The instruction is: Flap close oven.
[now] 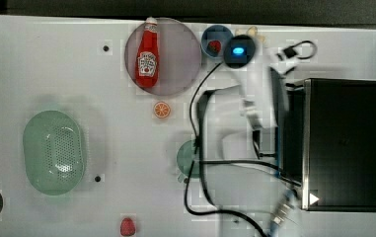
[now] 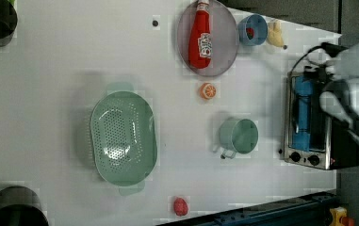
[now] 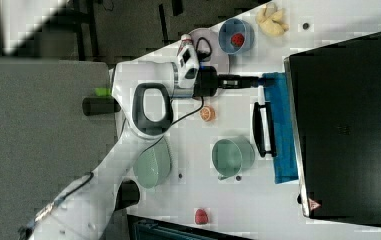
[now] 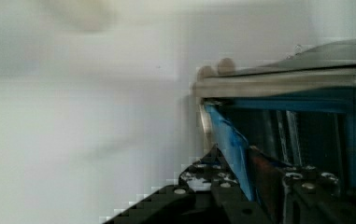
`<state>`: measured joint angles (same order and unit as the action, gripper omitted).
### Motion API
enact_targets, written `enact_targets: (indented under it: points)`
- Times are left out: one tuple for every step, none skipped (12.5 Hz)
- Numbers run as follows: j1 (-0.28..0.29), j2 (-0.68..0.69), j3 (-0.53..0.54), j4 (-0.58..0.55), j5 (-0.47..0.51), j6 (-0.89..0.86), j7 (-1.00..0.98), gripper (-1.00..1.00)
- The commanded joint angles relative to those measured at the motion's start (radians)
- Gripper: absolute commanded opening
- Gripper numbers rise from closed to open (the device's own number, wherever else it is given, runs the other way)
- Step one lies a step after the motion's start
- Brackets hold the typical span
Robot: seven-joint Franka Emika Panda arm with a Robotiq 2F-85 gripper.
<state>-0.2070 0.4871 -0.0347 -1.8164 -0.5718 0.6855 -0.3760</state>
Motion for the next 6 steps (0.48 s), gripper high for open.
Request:
enact_targets:
  points:
    - [-0.093, 0.0, 0.012, -0.005, 0.131, 0.049, -0.281, -0.55]
    - [-0.114, -0.003, 0.012, -0.005, 0.186, 0.064, -0.343, -0.55]
    - [-0.131, -0.004, 0.011, -0.002, 0.23, 0.072, -0.395, -0.55]
    - [-0.146, -0.004, 0.011, 0.004, 0.264, 0.074, -0.419, -0.55]
    - [-0.158, -0.004, 0.011, 0.005, 0.293, 0.079, -0.425, -0.49]
    - [-0.164, -0.003, 0.011, 0.005, 0.301, 0.08, -0.425, -0.29]
